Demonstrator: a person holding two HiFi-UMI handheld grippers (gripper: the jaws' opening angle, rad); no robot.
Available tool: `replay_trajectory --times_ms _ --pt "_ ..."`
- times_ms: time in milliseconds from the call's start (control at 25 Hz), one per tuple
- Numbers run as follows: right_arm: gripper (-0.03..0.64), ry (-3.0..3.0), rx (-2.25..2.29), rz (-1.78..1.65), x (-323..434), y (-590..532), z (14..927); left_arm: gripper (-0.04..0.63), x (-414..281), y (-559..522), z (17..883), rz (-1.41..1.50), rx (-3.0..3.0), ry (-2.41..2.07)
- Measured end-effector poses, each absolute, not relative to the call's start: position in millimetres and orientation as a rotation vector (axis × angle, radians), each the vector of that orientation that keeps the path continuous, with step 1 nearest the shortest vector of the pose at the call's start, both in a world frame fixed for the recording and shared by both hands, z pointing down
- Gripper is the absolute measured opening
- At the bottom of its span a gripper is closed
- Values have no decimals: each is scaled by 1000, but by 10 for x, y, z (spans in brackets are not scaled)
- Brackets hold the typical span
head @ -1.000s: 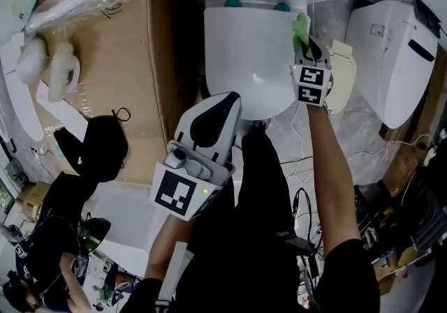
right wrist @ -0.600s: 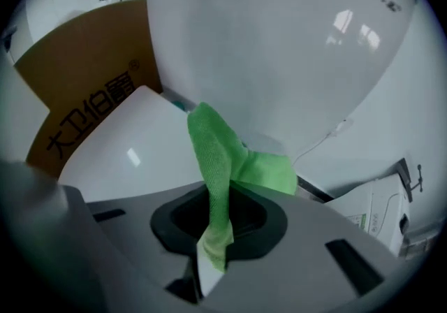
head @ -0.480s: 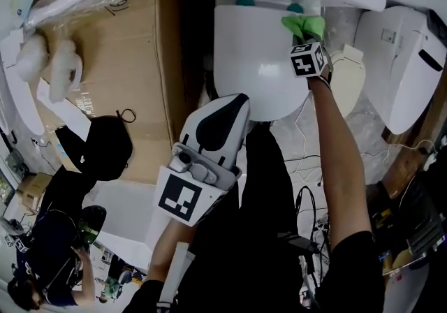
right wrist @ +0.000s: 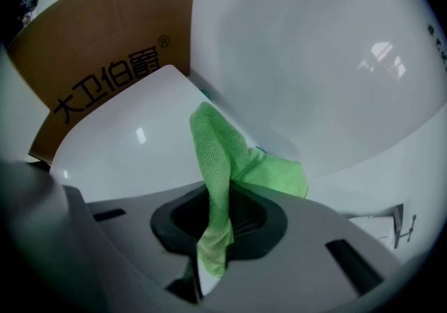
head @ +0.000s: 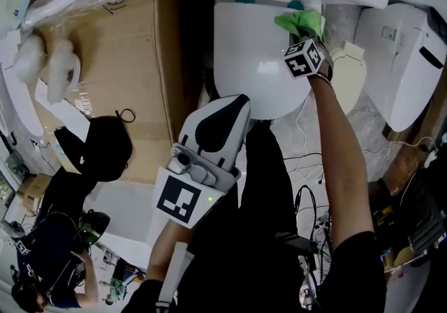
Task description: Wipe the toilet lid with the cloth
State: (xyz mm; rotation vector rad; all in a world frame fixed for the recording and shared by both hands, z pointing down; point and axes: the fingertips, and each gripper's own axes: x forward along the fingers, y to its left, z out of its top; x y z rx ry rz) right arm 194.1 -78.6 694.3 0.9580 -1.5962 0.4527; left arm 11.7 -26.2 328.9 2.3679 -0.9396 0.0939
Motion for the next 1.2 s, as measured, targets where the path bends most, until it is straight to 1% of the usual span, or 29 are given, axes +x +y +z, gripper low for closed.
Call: replay_trajectory --times_ms 240,560,880,1200 --pt "51 -1601 729 219 1766 -678 6992 2 97 -215 3323 101 2369 -933" --pt "51 -1590 411 63 1533 -204 7049 2 92 -171 3259 91 2382 -943" --pt "51 -1604 297 8 1281 675 7124 2 182 8 3222 85 2391 -920" --pt "51 -1604 144 18 1002 1807 7194 2 295 214 3197 83 2397 -905"
